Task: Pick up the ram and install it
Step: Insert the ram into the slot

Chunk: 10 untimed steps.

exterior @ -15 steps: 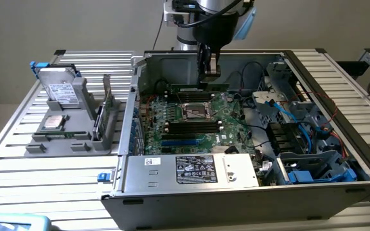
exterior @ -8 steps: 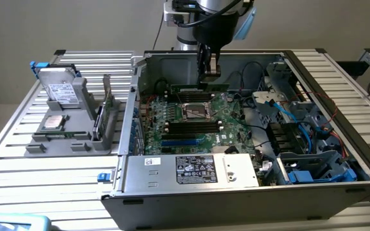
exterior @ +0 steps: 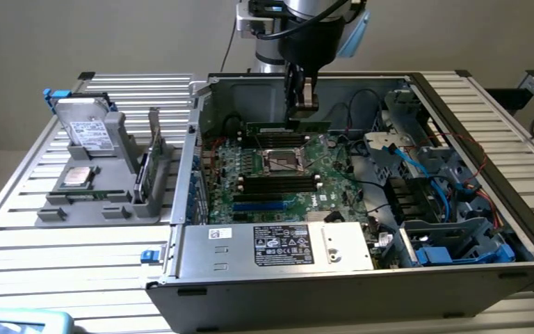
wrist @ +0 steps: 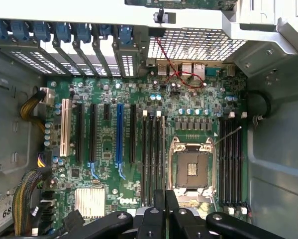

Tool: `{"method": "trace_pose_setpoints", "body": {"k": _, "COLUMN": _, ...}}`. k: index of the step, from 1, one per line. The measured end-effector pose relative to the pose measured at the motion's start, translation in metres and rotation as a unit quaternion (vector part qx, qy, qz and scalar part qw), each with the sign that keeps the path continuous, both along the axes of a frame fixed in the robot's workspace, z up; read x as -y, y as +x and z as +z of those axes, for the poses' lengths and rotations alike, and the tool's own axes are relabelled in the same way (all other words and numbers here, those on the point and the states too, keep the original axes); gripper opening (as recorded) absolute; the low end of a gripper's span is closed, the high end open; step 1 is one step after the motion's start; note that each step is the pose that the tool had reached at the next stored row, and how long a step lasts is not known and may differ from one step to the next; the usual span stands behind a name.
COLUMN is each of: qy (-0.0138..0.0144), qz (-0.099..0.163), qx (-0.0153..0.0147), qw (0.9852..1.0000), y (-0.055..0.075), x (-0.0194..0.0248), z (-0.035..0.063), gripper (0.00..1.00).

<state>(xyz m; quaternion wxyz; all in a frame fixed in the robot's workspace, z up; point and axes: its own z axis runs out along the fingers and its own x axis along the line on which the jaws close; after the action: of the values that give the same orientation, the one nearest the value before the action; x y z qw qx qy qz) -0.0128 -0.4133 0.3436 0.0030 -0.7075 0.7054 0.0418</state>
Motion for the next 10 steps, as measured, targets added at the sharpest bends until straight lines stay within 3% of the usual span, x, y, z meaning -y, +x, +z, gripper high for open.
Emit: {"method": "trace_pose_setpoints", "body": {"k": 10, "qy": 0.0018, "qz": -0.016, "qx": 0.001, "qw": 0.9999, "y": -0.007, "x": 0.0004, "z": -0.0149, "gripper": 0.13}}
